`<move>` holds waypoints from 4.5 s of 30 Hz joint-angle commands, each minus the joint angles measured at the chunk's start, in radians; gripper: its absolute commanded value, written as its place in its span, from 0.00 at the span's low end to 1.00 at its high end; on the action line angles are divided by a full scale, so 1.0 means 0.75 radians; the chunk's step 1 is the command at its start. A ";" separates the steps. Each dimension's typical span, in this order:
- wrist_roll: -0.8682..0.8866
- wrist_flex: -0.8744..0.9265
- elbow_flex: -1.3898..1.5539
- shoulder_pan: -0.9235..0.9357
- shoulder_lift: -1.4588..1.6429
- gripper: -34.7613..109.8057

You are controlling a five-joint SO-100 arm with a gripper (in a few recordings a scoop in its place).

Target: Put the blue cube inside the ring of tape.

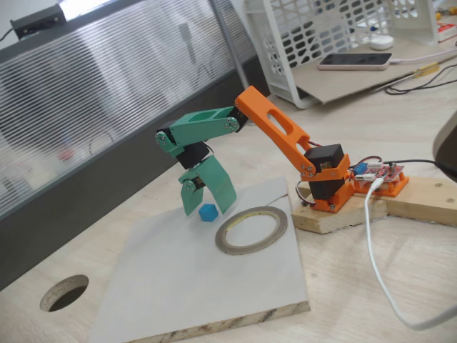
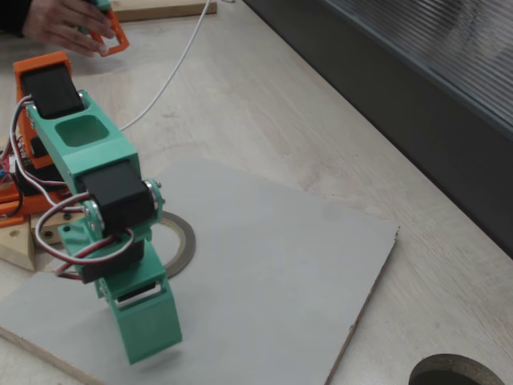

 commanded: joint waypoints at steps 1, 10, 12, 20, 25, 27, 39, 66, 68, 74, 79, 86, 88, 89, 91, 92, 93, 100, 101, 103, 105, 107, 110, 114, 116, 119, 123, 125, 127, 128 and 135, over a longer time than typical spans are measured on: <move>0.010 0.022 -0.014 0.004 0.051 0.78; 0.010 0.018 -0.014 0.004 0.051 0.78; 0.010 0.020 -0.014 0.004 0.051 0.78; 0.008 0.020 -0.014 0.004 0.051 0.78; 0.006 0.016 -0.014 0.002 0.049 0.78; 0.006 0.016 -0.014 0.002 0.049 0.78; 0.012 0.016 -0.014 -0.065 0.047 0.78; 0.012 0.006 -0.018 -0.063 0.049 0.58; 0.010 0.006 -0.018 -0.063 0.051 0.57; 0.006 0.004 -0.018 -0.063 0.051 0.57; 0.006 -0.115 -0.018 -0.065 0.051 0.57; 0.006 -0.200 -0.018 -0.065 0.051 0.54; 0.006 -0.200 -0.018 -0.065 0.051 0.51; 0.006 -0.200 -0.018 -0.065 0.051 0.49; 0.006 -0.200 -0.018 -0.065 0.051 0.45; 0.006 -0.200 -0.018 -0.065 0.051 0.43; 0.006 -0.200 -0.018 -0.065 0.051 0.41; 0.016 -0.202 -0.018 -0.063 0.053 0.29; 0.016 -0.202 -0.018 -0.063 0.053 0.28; 0.016 -0.202 -0.018 -0.063 0.053 0.26; 0.016 -0.202 -0.018 -0.063 0.053 0.26; 0.016 -0.202 -0.018 -0.063 0.053 0.26; 0.018 -0.202 -0.018 -0.063 0.055 0.26; 0.018 -0.202 -0.020 -0.063 0.057 0.26; 0.018 -0.202 -0.020 -0.061 0.059 0.26; 0.018 -0.200 -0.037 -0.055 0.094 0.26; 0.018 -0.186 -0.141 -0.059 0.198 0.26; 0.014 -0.186 -0.188 -0.057 0.223 0.26; 0.010 -0.186 -0.221 -0.055 0.241 0.26; 0.010 -0.186 -0.231 -0.055 0.252 0.26; 0.008 -0.184 -0.237 -0.055 0.323 0.26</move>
